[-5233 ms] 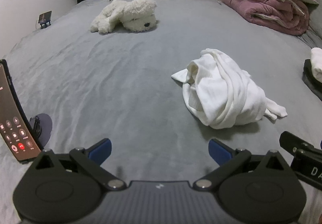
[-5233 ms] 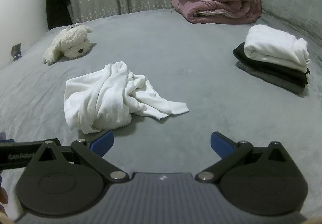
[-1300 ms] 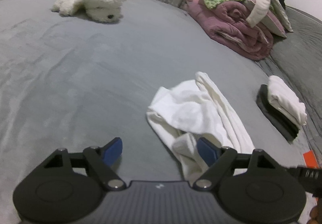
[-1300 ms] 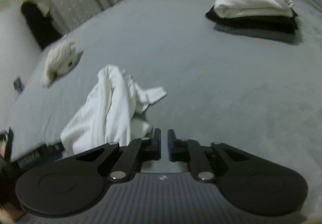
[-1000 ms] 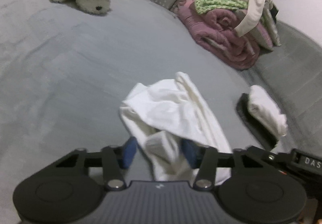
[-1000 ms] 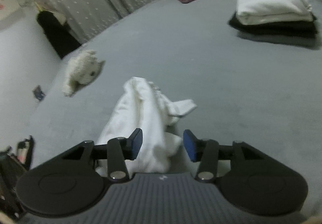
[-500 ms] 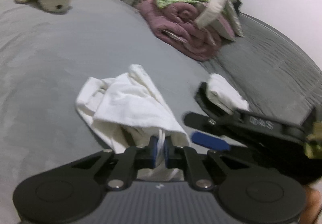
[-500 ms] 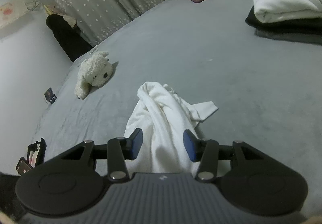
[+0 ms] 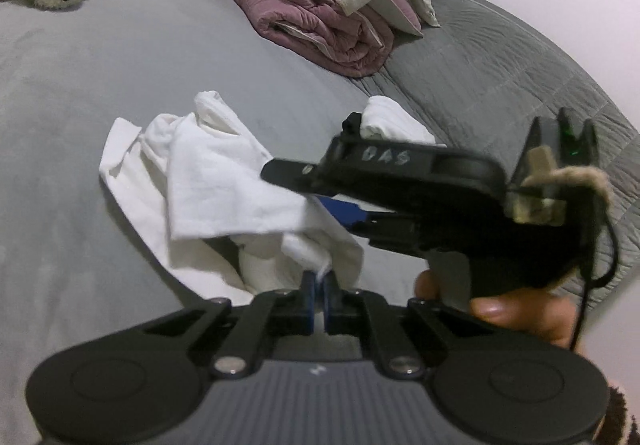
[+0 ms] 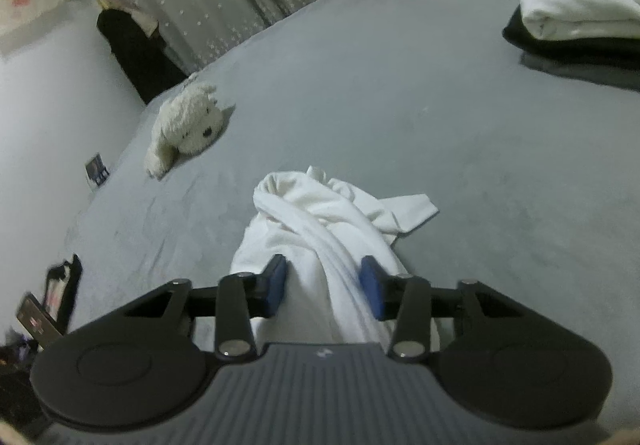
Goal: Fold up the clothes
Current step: 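Grasp the white garment with the right gripper and lift it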
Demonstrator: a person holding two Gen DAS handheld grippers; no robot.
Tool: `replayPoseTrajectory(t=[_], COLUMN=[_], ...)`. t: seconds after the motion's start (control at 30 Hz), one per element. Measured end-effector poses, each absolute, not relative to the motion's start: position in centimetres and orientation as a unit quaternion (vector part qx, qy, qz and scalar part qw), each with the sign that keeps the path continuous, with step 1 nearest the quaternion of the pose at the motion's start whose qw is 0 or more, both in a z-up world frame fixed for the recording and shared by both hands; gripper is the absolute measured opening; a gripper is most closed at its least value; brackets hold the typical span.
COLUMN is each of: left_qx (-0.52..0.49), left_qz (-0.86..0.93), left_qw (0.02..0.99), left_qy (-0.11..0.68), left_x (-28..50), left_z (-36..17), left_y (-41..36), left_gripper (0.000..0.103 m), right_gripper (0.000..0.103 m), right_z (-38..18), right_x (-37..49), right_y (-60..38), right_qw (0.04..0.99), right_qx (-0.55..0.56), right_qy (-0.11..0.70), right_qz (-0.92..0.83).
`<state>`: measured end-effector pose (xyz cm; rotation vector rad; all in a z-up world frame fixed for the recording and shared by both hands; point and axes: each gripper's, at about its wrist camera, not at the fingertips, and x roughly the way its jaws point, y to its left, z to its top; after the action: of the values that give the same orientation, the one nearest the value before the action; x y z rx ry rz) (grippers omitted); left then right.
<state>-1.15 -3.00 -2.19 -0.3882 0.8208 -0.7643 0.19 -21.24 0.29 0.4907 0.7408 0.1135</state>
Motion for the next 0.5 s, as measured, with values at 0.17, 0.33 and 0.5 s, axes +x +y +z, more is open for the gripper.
replayPoseTrajectory(t=[0.17, 0.33, 0.5], left_qx=[-0.176, -0.163, -0.163], left_qz=[-0.352, -0.341, -0.309], left_qw=[0.833, 0.839, 0.851], left_qy=[0.389, 0.391, 0.392], left_x=[-1.1, -1.4, -0.8], left_z=[-1.9, -1.7, -1.9], left_y=[-2.4, -0.8, -0.2], left_gripper=[0.004, 0.039, 0.047], right_gripper=[0.012, 0.010, 0.010], right_z=[0.5, 1.7, 2.0], right_x=[-0.5, -2.2, -3.7], right_y=[-20.4, -21.0, -23.4], right_qw=[0.914, 0.927, 0.928], right_qx=[0.194, 0.166, 0.169], right_qy=[0.352, 0.334, 0.332], right_qz=[0.056, 0.038, 0.016])
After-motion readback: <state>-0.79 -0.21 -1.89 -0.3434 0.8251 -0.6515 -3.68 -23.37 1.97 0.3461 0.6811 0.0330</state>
